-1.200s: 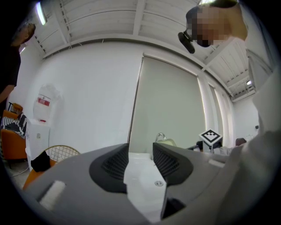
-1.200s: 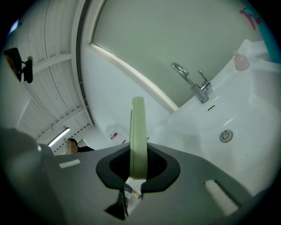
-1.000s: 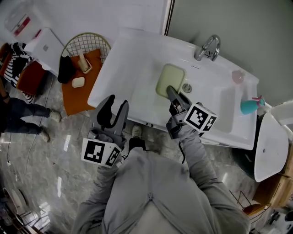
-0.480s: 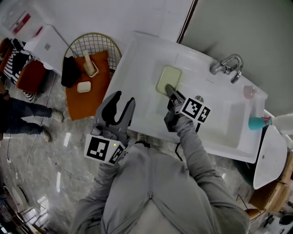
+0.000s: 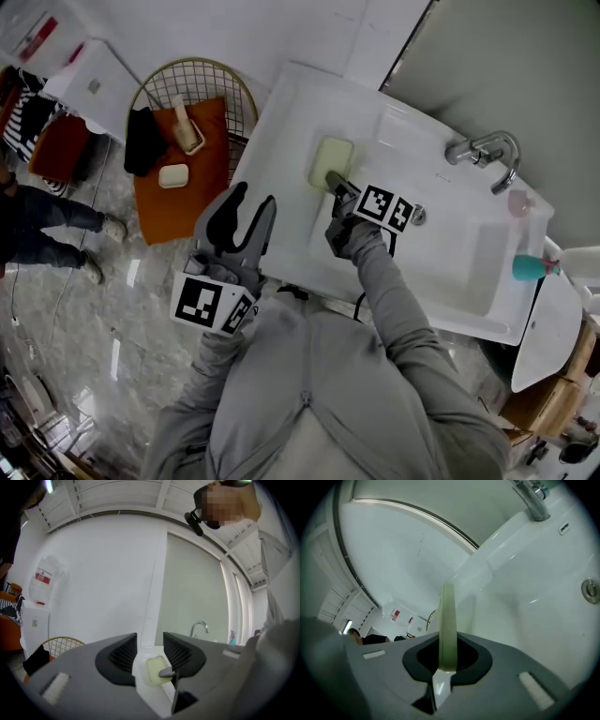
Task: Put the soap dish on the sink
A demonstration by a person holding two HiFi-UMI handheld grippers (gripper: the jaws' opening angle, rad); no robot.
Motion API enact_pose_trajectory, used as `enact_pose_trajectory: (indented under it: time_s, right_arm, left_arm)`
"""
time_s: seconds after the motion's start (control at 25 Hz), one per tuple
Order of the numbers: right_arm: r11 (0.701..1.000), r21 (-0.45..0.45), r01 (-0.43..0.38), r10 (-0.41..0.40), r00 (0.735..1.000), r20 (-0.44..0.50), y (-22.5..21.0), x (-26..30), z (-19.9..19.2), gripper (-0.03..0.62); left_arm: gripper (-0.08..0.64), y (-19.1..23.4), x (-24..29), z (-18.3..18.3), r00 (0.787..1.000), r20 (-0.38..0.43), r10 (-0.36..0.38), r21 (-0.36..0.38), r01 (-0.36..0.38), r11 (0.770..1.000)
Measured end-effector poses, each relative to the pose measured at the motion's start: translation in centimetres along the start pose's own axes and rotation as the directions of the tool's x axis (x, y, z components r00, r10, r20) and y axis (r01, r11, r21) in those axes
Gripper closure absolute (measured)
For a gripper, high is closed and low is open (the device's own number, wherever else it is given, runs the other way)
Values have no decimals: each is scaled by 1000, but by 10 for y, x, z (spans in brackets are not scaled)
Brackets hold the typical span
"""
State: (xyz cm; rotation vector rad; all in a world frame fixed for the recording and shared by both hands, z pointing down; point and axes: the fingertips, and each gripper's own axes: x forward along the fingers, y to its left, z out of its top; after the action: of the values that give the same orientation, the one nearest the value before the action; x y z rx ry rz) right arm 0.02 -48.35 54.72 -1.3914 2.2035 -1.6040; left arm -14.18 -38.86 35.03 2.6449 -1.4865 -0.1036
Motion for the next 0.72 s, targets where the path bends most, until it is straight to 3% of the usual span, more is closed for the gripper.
enact_pose_trajectory:
  time_s: [0.72]
  right_arm:
    - [997, 70, 14, -6, 994, -108, 5, 52, -8, 571]
  left_arm:
    - [376, 30, 18, -6, 1000, -4, 28, -28, -28, 999]
